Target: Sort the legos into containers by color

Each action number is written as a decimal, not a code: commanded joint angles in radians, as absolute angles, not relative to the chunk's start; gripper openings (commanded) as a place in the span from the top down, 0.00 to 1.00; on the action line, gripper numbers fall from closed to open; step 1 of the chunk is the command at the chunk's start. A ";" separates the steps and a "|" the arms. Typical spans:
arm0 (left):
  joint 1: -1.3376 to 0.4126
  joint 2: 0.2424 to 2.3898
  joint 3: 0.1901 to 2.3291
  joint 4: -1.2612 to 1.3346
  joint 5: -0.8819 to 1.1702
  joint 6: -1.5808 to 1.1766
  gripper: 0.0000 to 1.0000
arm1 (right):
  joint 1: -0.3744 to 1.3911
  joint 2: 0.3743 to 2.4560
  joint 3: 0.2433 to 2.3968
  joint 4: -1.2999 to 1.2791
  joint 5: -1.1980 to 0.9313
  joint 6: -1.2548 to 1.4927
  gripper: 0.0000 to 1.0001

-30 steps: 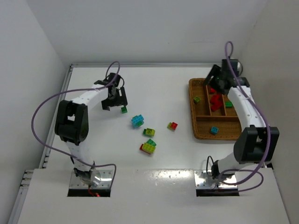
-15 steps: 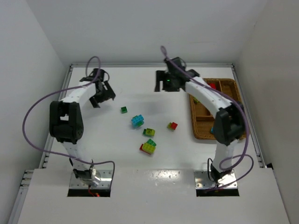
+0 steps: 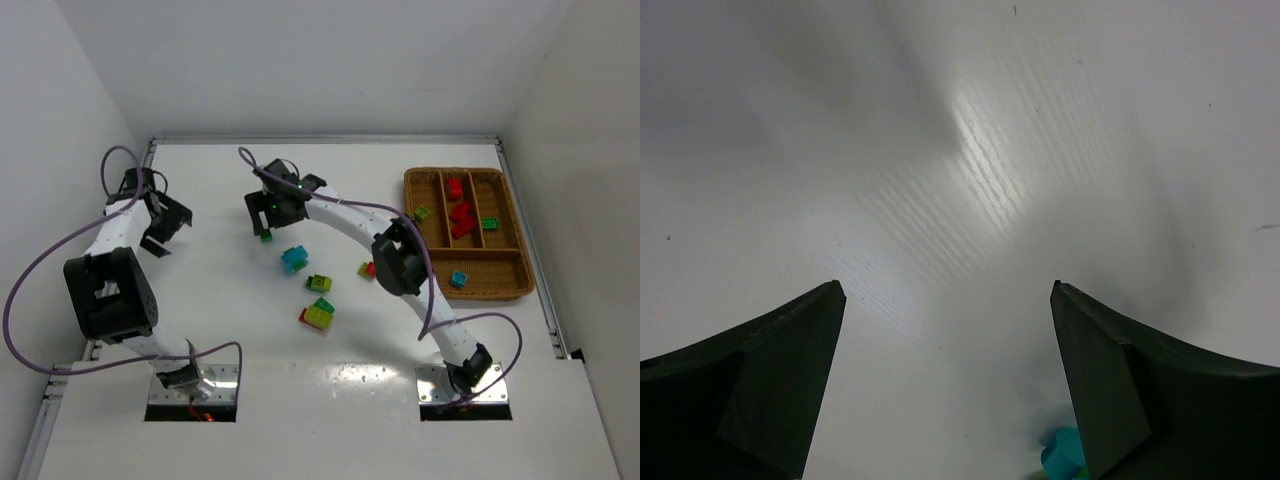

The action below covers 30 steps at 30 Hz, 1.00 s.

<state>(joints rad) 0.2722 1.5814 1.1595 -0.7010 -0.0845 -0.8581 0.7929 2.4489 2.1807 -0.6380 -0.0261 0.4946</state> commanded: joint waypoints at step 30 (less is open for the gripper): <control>0.028 1.595 1.224 -0.666 -0.040 -0.607 0.09 | 0.508 1.906 1.613 -0.408 0.230 0.692 0.87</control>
